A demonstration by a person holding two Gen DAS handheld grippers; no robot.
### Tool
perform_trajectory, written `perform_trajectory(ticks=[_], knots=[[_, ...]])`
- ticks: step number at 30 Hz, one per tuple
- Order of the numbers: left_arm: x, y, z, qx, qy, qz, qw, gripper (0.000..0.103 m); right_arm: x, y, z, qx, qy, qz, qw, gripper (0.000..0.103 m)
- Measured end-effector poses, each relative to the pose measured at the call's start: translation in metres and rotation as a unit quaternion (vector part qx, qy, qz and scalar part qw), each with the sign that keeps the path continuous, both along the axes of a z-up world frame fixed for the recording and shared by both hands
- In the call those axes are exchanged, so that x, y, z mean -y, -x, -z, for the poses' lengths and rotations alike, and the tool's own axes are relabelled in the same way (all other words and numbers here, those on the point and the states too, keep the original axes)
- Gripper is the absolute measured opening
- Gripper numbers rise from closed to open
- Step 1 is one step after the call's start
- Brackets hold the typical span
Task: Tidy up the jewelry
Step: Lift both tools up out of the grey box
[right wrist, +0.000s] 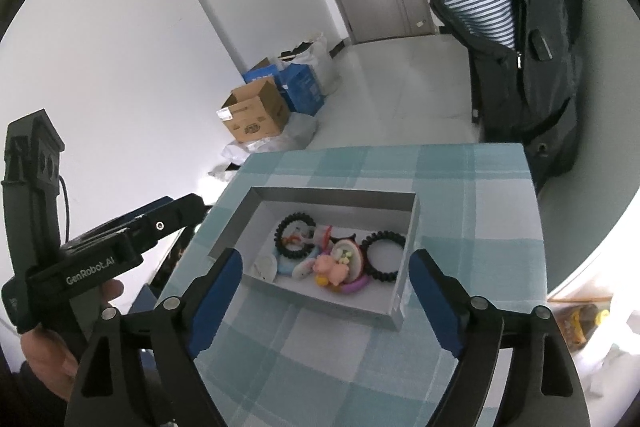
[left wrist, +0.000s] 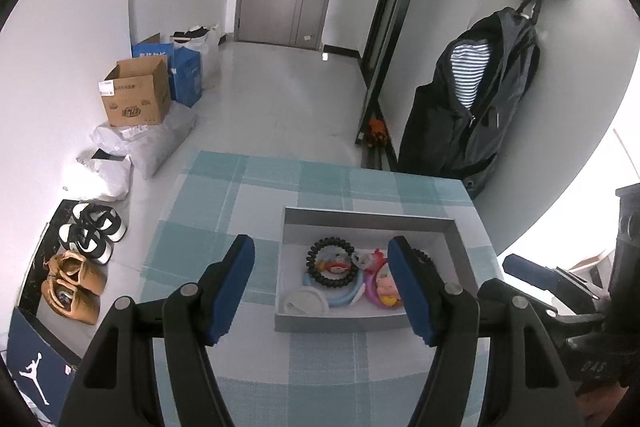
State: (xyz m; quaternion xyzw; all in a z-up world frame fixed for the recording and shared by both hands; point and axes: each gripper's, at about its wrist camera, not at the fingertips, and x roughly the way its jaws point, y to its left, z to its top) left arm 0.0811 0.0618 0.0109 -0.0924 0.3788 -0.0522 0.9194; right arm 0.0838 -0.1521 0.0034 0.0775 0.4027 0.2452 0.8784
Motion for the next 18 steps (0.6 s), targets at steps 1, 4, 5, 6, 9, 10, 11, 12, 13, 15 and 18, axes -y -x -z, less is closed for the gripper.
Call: perform_trajectory(ticks=[1, 4, 5, 6, 9, 10, 11, 12, 13, 15, 18], knots=[[0.001, 0.002, -0.001, 0.002, -0.001, -0.001, 1.0, 0.065, 0.002, 0.003, -0.002, 0.007, 0.001, 0.001, 1.0, 0.089], [0.004, 0.006, -0.002, 0.004, -0.007, -0.002, 1.0, 0.065, 0.006, 0.011, -0.006, 0.026, 0.004, 0.005, 1.0, 0.097], [0.005, 0.008, -0.002, 0.005, -0.006, -0.002, 1.0, 0.065, 0.008, 0.013, -0.007, 0.031, 0.004, 0.007, 0.999, 0.099], [0.006, 0.01, -0.002, 0.005, -0.007, -0.001, 1.0, 0.065, 0.009, 0.016, -0.007, 0.035, 0.004, 0.007, 0.999, 0.099], [0.01, 0.017, -0.002, 0.008, -0.012, 0.001, 0.9999, 0.065, 0.013, 0.022, -0.009, 0.044, 0.002, 0.007, 0.999, 0.1], [0.012, 0.019, -0.001, 0.009, -0.014, 0.002, 0.9999, 0.065, 0.014, 0.025, -0.009, 0.047, 0.002, 0.007, 0.999, 0.1], [0.014, 0.021, -0.001, 0.011, -0.018, 0.004, 0.9998, 0.065, 0.014, 0.027, -0.009, 0.05, 0.002, 0.006, 0.999, 0.101], [0.015, 0.023, -0.001, 0.011, -0.021, 0.005, 0.9997, 0.065, 0.014, 0.028, -0.009, 0.052, 0.003, 0.005, 0.999, 0.101], [0.017, 0.025, -0.001, 0.012, -0.024, 0.008, 0.9996, 0.065, 0.014, 0.03, -0.009, 0.056, 0.004, 0.004, 0.998, 0.101], [0.018, 0.028, -0.001, 0.014, -0.028, 0.01, 0.9995, 0.065, 0.013, 0.033, -0.01, 0.062, 0.006, 0.002, 0.998, 0.102], [0.017, 0.03, -0.001, 0.015, -0.031, 0.008, 0.9994, 0.065, 0.012, 0.036, -0.012, 0.071, 0.008, 0.0, 0.997, 0.103]])
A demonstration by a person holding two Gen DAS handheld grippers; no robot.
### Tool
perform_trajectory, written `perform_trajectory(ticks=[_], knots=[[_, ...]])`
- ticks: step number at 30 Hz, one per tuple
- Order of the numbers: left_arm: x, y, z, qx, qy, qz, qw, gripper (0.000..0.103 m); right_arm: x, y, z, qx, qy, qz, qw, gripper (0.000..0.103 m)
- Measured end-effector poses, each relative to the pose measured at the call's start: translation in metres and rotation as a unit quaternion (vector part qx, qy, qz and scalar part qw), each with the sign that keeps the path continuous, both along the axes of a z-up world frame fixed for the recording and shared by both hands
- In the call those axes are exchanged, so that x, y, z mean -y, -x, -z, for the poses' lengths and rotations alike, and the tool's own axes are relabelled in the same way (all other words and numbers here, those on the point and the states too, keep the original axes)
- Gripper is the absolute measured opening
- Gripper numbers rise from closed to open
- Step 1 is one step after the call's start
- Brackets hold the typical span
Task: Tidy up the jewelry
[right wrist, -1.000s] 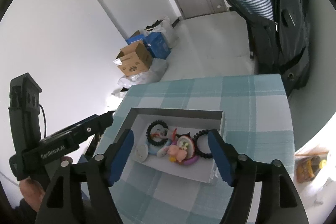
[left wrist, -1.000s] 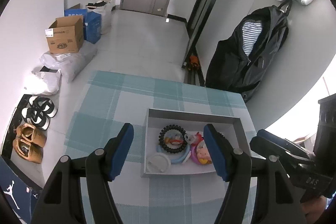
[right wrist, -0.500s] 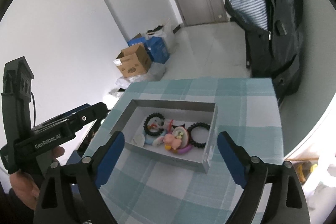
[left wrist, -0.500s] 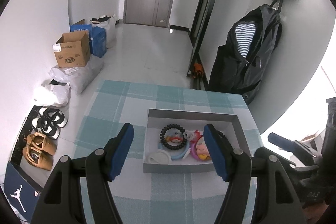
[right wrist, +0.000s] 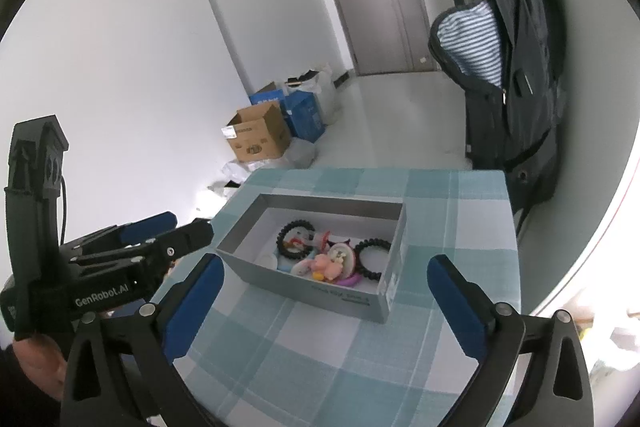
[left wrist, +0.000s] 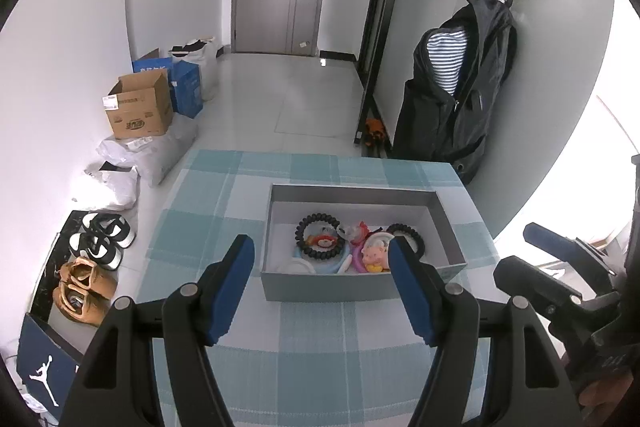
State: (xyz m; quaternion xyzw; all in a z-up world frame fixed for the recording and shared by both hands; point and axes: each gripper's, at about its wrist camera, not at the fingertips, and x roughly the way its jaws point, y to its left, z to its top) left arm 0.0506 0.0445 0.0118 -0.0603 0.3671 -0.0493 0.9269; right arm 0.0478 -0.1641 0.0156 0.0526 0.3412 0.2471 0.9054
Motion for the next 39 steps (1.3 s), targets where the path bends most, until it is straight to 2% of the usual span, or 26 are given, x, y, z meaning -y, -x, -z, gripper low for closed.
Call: perform_trajectory(ticks=[9, 39], knots=[[-0.0052, 0.0031, -0.0013, 0.003, 0.006, -0.012, 0.9999, 0.065, -0.0007, -0.0004, 0.0028, 0.0, 0.001, 0.003, 1.0, 0.103], [-0.0021, 0.0043, -0.0014, 0.003, 0.007, -0.003, 1.0, 0.065, -0.0035, 0.0004, 0.0023, -0.003, -0.003, 0.001, 1.0, 0.103]])
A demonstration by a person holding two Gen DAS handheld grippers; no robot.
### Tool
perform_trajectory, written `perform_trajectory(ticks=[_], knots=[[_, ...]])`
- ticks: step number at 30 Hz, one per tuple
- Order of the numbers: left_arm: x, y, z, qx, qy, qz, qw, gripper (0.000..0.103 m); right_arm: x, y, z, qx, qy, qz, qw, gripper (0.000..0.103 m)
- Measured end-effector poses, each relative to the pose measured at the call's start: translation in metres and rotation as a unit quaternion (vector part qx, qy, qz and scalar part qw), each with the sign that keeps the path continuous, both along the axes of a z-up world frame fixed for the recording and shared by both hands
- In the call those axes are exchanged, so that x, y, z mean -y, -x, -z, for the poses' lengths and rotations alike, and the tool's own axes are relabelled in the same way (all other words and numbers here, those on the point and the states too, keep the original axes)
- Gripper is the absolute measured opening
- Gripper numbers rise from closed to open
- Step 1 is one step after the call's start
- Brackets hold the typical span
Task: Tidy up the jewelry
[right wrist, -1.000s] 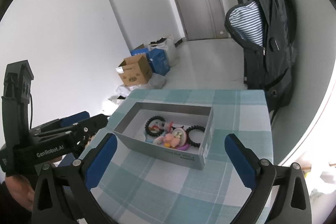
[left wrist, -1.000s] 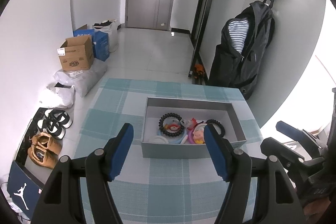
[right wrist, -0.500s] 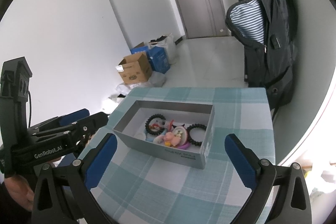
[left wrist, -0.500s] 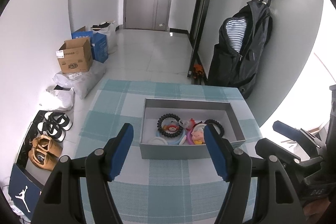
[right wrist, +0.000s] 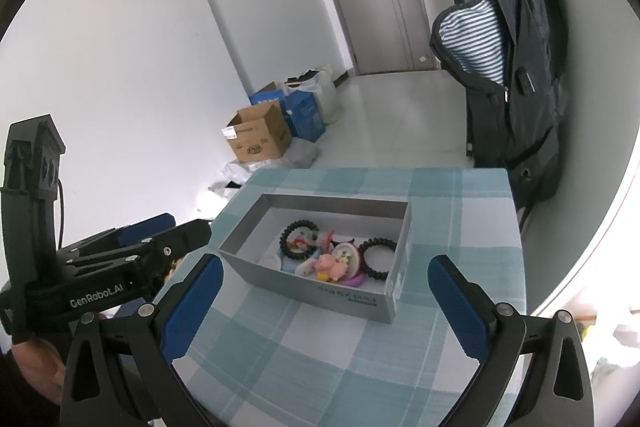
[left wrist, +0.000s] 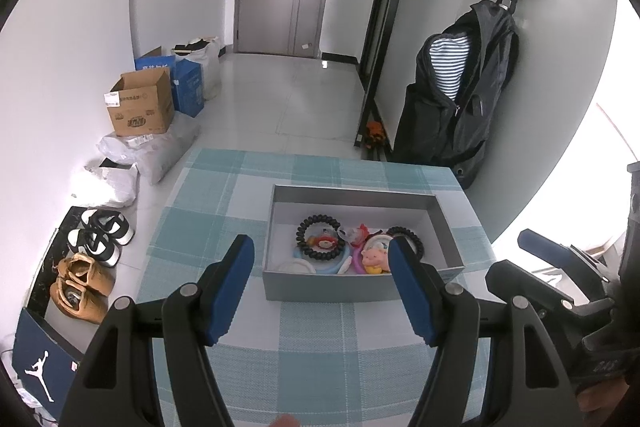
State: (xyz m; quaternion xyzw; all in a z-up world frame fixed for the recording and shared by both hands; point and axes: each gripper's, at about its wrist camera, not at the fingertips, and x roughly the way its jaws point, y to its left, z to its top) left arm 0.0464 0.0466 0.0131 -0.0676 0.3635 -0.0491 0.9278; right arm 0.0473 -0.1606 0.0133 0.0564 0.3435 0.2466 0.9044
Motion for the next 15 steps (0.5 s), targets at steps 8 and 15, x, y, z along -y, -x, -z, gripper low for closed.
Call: perform_trajectory(ticks=[8, 15], knots=[[0.0019, 0.0004, 0.0008, 0.002, -0.008, -0.004, 1.0, 0.065, -0.0001, 0.0, -0.0008, 0.001, 0.0, -0.001, 1.0, 0.103], [0.0033, 0.0008, 0.0008, 0.005, -0.01, 0.0, 0.9999, 0.065, -0.0005, -0.0005, -0.0005, -0.003, -0.001, 0.0, 1.0, 0.103]])
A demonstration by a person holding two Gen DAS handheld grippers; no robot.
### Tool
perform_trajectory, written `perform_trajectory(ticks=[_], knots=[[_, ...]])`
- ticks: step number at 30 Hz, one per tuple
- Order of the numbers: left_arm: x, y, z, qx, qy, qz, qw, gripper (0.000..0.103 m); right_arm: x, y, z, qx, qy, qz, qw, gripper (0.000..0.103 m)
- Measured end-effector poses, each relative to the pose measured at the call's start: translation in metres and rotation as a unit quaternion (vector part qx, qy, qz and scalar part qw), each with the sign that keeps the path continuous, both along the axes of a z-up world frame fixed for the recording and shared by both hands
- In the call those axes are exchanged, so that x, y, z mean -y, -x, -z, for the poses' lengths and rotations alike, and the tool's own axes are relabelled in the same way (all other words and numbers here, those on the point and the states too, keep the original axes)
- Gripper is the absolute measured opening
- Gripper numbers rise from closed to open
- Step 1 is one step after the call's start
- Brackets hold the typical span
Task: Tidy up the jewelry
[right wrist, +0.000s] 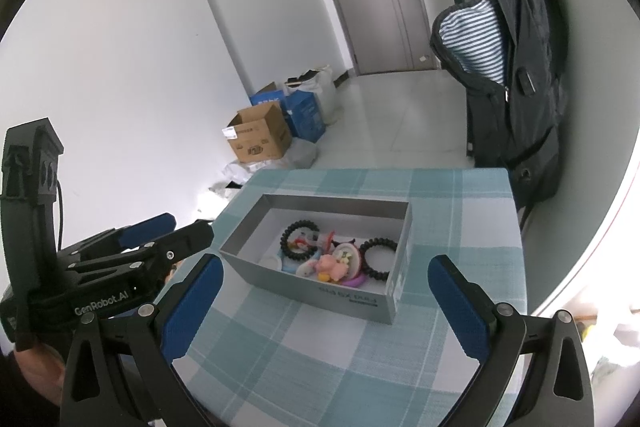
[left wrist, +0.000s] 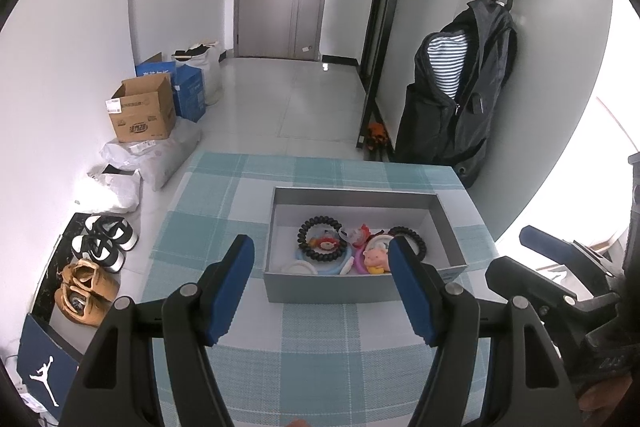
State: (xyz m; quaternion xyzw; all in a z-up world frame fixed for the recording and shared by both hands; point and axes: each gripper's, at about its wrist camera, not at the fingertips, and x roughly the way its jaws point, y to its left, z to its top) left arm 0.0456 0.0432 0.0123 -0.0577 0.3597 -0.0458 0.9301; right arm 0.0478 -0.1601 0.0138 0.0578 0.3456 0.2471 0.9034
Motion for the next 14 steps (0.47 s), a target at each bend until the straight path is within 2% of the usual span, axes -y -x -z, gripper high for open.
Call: perform_trajectory(ticks=[8, 14], knots=[[-0.0005, -0.0011, 0.0006, -0.005, 0.008, 0.0, 1.0, 0.065, -0.0015, 0.0006, 0.0001, 0.001, 0.001, -0.001, 1.0, 0.103], [0.0036, 0.0045, -0.0034, 0.023, 0.0, 0.007, 0.9997, 0.065, -0.0014, 0.0004, 0.0009, 0.001, 0.001, -0.001, 1.0, 0.103]])
